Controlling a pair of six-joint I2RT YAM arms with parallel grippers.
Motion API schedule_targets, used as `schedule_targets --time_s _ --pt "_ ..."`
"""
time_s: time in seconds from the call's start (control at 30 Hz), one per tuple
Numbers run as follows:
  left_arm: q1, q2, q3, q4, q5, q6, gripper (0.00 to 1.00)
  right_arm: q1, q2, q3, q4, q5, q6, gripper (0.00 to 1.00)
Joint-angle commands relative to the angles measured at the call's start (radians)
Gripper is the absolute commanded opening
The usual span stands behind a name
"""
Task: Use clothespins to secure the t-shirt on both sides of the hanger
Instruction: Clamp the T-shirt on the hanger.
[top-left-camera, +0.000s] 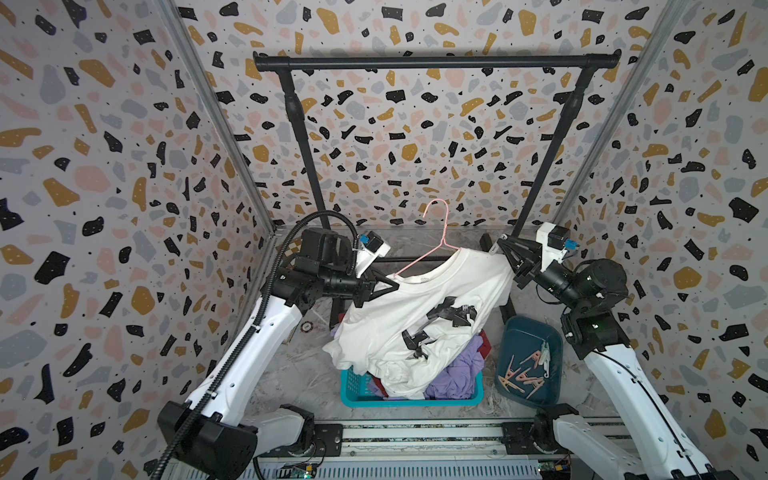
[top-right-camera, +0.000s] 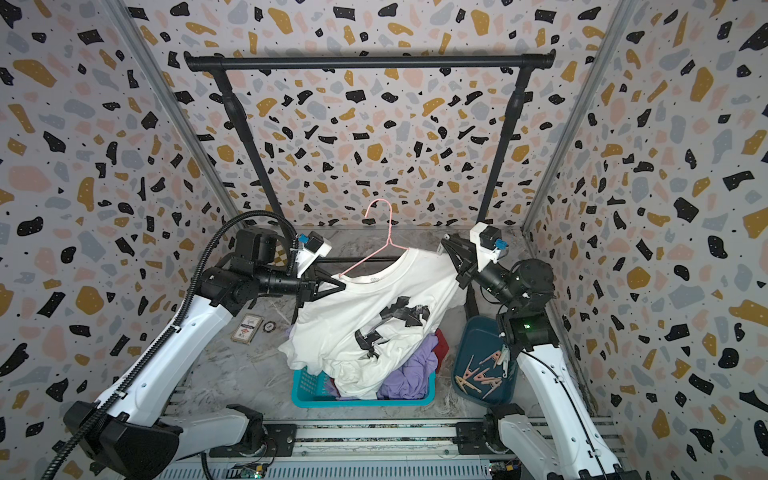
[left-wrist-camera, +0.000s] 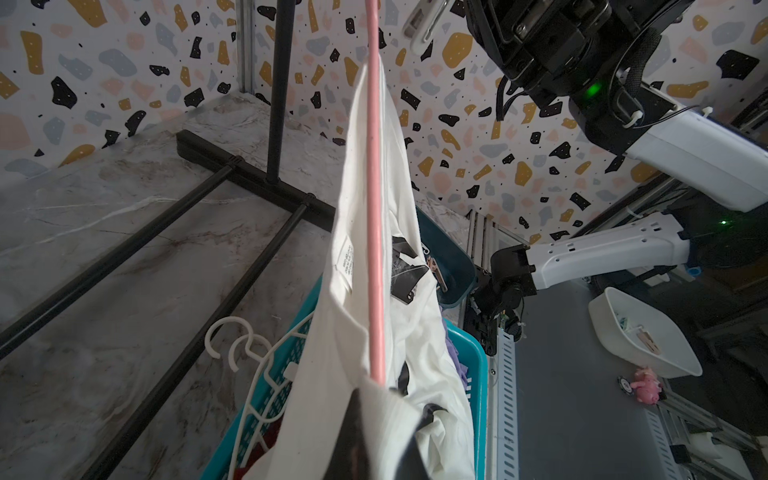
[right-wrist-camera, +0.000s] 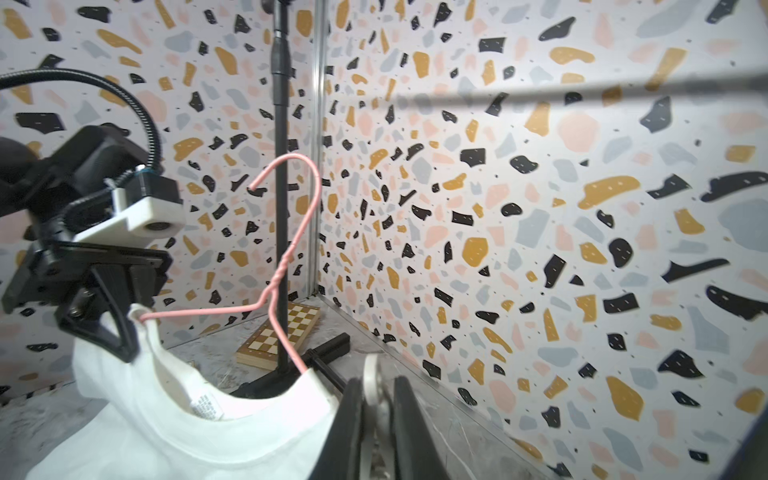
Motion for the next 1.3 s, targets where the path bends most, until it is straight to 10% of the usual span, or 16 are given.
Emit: schedule_targets --time_s 0.0,1.27 --pt "0.008 -0.009 0.039 0.052 0.103 -0.003 0.00 0.013 0.014 0.001 0.079 -0.144 -0.053 0.00" --pt "0.024 -0.005 0.047 0.021 0.147 0.023 0.00 0.028 0.021 0.015 0.036 -0.084 -0.218 0.00"
